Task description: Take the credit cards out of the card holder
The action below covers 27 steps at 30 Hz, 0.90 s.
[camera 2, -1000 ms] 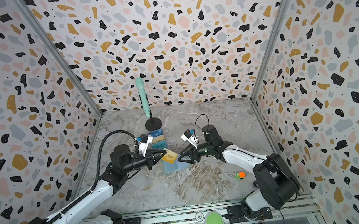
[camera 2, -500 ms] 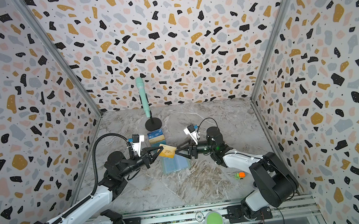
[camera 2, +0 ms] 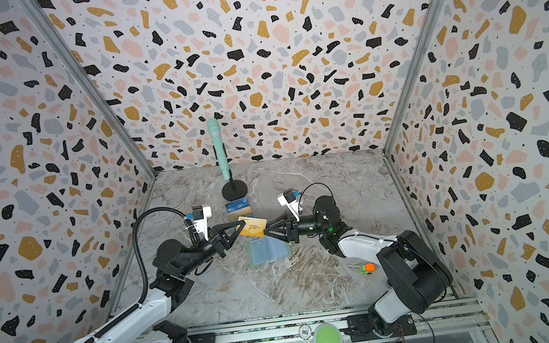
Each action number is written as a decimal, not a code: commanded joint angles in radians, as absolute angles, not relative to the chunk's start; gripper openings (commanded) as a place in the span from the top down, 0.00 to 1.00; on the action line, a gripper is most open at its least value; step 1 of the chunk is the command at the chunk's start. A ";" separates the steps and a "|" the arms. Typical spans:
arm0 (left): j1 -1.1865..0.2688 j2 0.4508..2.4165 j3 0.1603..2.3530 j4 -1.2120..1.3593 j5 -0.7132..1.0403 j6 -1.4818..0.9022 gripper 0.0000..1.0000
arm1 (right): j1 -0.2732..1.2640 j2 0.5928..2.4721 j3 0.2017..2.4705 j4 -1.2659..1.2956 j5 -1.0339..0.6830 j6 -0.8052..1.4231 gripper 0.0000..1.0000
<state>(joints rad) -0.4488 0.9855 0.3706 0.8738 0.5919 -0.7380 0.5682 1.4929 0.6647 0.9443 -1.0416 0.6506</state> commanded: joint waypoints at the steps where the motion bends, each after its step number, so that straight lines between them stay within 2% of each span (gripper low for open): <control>1: -0.445 0.973 0.365 0.958 0.588 -0.752 1.00 | 0.583 1.492 0.692 0.994 -1.057 0.664 0.66; 10: -0.445 0.966 0.362 0.966 0.581 -0.753 1.00 | 0.602 1.532 0.696 1.141 -1.078 0.770 0.77; 27: -0.445 0.968 0.349 1.009 0.555 -0.765 1.00 | 0.621 1.582 0.701 1.335 -1.069 0.897 0.84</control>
<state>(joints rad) -0.4488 0.9760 0.3634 0.9295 0.5625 -0.7574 0.6121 1.5837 0.6651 1.2556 -1.0611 0.8700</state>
